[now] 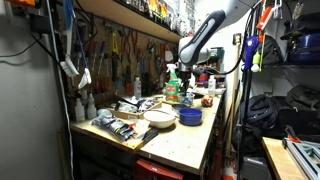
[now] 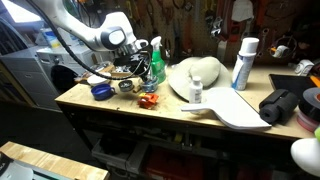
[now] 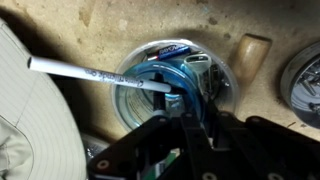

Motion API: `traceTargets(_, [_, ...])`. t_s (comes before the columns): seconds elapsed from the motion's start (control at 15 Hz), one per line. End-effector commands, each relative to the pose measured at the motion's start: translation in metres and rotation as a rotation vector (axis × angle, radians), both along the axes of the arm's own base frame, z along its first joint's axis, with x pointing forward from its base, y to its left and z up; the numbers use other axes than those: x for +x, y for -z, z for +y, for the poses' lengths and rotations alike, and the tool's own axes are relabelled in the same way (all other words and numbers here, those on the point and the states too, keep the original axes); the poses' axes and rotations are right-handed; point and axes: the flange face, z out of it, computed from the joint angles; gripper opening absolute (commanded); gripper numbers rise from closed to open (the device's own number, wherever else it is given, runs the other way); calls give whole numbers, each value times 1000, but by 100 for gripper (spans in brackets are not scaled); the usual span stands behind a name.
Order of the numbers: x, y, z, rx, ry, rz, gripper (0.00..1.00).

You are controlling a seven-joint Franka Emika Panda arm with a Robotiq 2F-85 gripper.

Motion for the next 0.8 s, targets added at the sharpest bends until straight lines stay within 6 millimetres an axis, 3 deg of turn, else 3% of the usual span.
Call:
traceTargets(0.0, [0,6,-2,-1,-10,22,3])
traceTargets(0.73, [4,-45,20,-193,-110,8,3])
